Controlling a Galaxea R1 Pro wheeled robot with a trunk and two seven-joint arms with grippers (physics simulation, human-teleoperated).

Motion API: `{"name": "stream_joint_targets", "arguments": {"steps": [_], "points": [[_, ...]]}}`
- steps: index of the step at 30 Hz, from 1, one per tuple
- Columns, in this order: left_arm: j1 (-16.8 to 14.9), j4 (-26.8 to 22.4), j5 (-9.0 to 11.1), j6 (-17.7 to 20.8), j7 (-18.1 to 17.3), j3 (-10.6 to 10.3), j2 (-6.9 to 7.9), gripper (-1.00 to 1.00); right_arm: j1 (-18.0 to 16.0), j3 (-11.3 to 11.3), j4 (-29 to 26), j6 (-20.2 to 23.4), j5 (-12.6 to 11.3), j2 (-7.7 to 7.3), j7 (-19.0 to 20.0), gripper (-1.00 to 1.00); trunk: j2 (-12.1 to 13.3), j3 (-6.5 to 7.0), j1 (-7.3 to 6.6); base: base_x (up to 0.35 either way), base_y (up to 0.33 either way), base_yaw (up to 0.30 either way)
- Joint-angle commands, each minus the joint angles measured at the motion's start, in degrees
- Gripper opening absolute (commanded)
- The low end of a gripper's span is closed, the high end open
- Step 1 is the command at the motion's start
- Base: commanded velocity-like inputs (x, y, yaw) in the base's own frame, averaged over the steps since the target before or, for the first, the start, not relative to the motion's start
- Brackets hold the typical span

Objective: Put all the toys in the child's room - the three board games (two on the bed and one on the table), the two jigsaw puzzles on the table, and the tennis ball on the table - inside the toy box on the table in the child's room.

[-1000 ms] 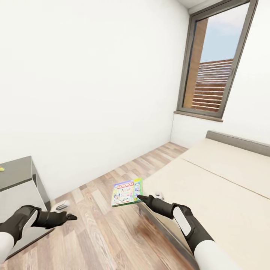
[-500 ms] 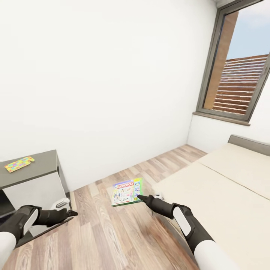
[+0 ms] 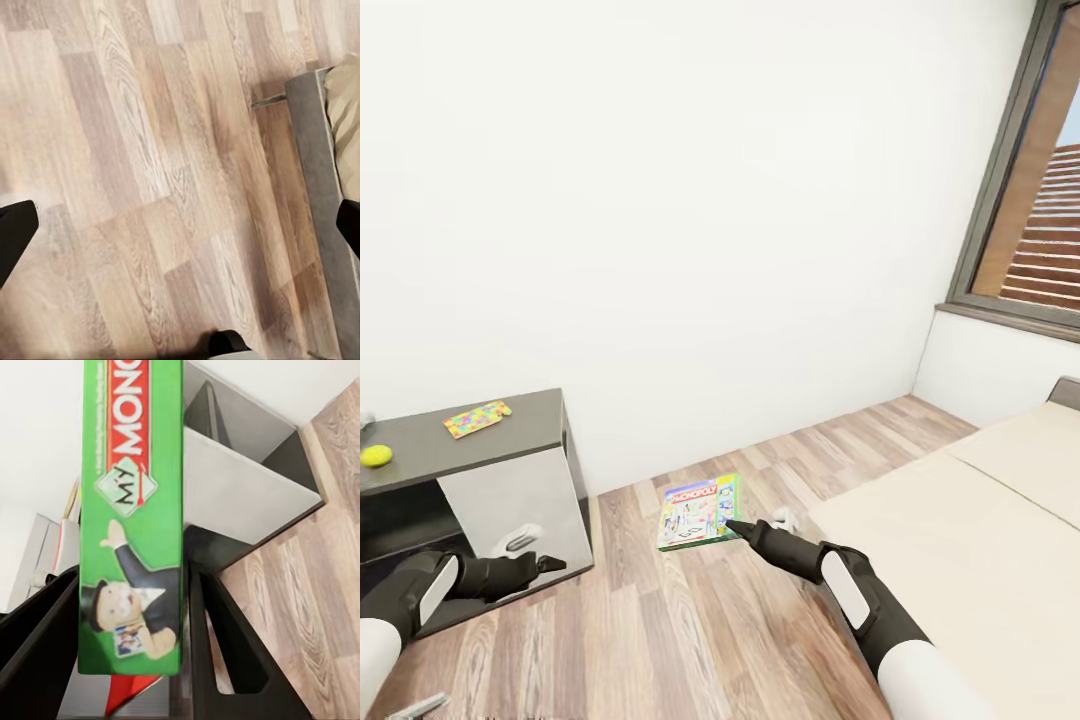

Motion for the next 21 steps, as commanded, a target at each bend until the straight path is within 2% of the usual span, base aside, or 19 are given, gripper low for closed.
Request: {"name": "stream_joint_targets", "arguments": {"steps": [1, 10, 21], "points": [[0.0, 0.0, 0.1, 0.4, -0.1, 0.2, -0.03, 1.0, 0.0, 0.0, 0.0, 0.5, -0.7, 0.0, -0.1, -1.0, 0.0, -0.1, 0.01, 0.087, -0.036, 0.29], [0.0, 0.0, 0.1, 0.2, 0.0, 0.2, -0.06, 1.0, 0.0, 0.0, 0.0, 0.5, -0.7, 0.0, -0.1, -1.0, 0.0, -0.4, 0.01, 0.167, -0.096, 0.29], [0.0, 0.0, 0.1, 0.1, 0.0, 0.1, -0.06, 1.0, 0.0, 0.0, -0.1, 0.4, -0.7, 0.0, -0.1, -1.0, 0.0, -0.77, 0.01, 0.309, -0.016, 0.29]]}}
